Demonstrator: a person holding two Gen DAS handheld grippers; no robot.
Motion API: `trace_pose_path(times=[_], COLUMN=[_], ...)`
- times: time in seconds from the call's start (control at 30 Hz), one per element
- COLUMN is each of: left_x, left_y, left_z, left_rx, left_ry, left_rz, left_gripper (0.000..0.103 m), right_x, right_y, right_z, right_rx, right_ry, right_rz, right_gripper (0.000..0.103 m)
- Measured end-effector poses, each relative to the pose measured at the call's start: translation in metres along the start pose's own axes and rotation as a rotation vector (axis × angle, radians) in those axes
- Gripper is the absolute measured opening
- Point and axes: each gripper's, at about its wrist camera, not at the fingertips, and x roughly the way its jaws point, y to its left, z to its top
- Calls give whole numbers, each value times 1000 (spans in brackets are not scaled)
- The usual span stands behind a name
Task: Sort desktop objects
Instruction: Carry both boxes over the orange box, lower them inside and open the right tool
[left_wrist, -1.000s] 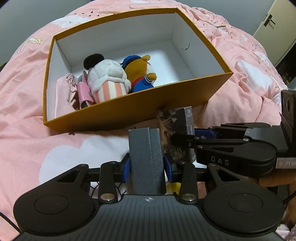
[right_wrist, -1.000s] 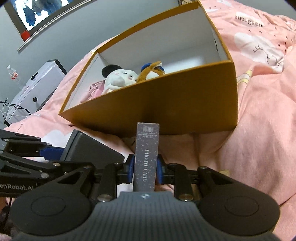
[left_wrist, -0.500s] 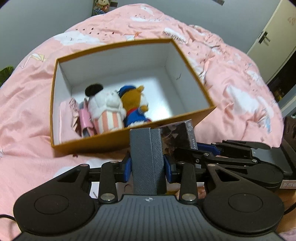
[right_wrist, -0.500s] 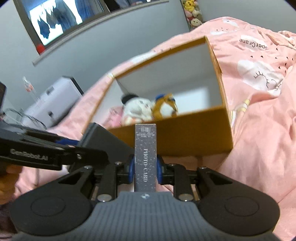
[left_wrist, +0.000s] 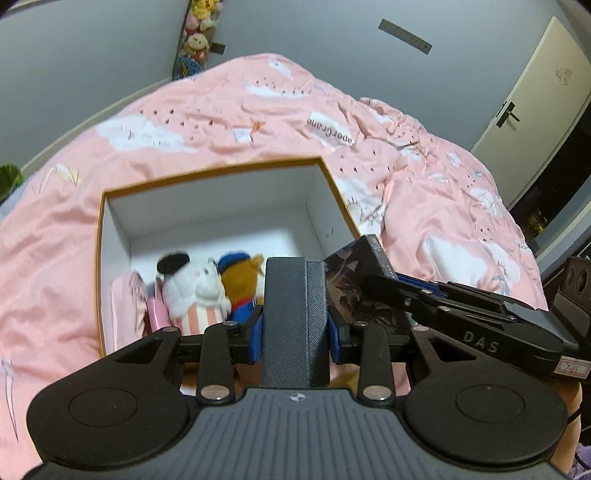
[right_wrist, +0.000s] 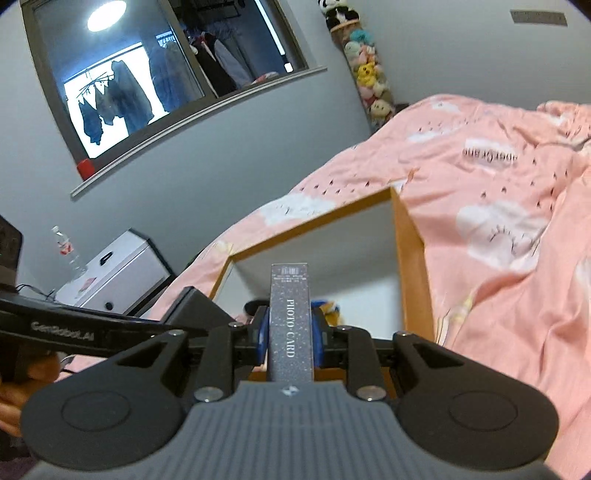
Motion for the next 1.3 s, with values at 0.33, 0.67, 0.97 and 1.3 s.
trace_pose_path(times=[0.33,0.67,0.97,1.3], left_x=[34,65,96,135], left_y=[3,13,30,32], left_z=[24,34,37,23], left_rx=[-29,-74,-132,-180], left_ry=[-26,1,76,154], left_rz=[-4,-43,-32,-71], left_gripper=[38,38,38,38], right_x=[24,33,58,74], right_y=[-12,-25,-32,-30], right_z=[8,24,28,28], right_rx=[-2,-16,26,-20], right_ry=[0,1,86,113], right_rz=[-81,-102,-105,-191], right_gripper=[24,24,24,24])
